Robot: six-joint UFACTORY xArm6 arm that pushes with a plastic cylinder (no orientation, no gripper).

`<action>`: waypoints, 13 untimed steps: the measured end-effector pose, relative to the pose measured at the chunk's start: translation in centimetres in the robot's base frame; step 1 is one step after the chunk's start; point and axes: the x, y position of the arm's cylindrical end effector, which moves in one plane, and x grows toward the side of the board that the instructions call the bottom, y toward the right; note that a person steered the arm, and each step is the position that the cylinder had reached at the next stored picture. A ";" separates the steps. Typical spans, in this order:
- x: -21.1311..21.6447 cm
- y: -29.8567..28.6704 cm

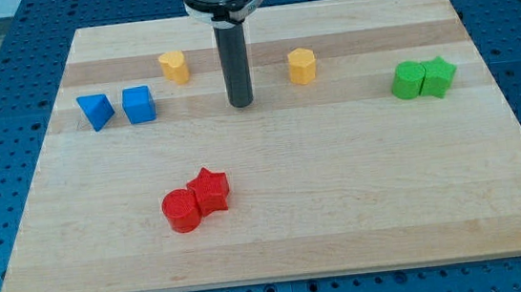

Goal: Push the yellow hexagon towards the bottom right side of the board

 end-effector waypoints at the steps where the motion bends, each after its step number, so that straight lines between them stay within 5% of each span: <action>1: -2.3 0.0; 3: -6.3 1.2; 13: -8.0 3.1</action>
